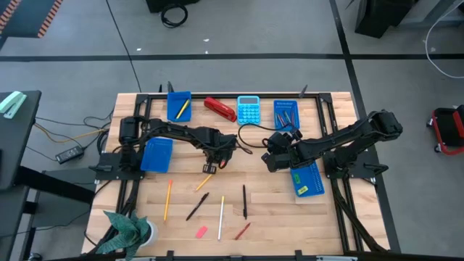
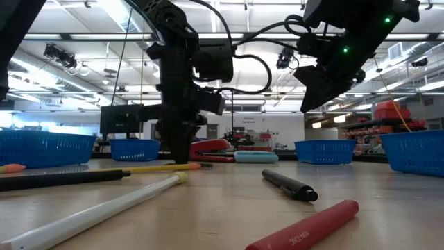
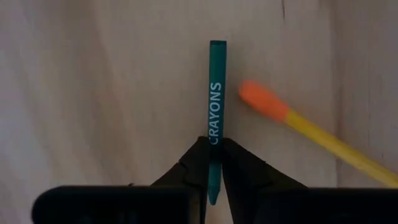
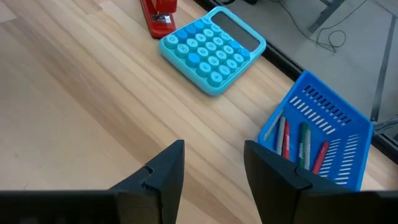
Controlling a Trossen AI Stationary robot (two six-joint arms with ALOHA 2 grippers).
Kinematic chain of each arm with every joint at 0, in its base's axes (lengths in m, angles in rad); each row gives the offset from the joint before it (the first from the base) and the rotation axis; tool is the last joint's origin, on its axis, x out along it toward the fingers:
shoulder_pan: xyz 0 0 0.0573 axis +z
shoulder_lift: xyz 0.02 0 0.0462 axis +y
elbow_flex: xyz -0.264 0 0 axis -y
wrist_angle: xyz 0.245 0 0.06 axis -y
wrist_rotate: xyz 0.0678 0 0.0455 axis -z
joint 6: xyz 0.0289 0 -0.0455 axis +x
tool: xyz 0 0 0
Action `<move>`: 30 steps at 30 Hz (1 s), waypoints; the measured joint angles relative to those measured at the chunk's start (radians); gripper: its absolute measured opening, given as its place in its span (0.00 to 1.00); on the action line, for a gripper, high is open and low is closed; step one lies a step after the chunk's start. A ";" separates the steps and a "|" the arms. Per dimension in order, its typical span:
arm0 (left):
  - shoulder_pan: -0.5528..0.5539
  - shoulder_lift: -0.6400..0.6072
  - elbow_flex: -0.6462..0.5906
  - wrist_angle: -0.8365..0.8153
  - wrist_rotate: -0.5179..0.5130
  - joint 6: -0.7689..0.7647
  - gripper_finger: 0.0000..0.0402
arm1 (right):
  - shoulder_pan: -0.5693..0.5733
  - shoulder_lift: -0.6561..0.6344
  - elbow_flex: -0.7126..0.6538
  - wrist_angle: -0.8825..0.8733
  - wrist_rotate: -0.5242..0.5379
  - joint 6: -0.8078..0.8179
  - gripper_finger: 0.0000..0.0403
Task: Sort crayons/erasers/pens/pencils in bins
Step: Put the green crayon into the top right bin
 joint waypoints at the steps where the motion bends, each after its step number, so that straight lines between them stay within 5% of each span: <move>1: 0.001 -0.006 0.012 0.008 0.000 0.000 0.12 | 0.000 -0.004 0.000 -0.003 -0.008 0.000 0.43; 9: 0.001 -0.044 0.093 0.001 0.004 0.006 0.10 | 0.018 -0.139 0.000 -0.029 -0.114 0.032 0.43; 21: 0.047 -0.124 0.192 0.089 0.013 0.006 0.12 | 0.165 -0.434 0.002 0.023 -0.099 0.003 0.43; 30: 0.184 -0.136 0.201 0.422 0.374 -0.052 0.06 | 0.195 -0.492 0.002 0.058 -0.030 -0.218 0.43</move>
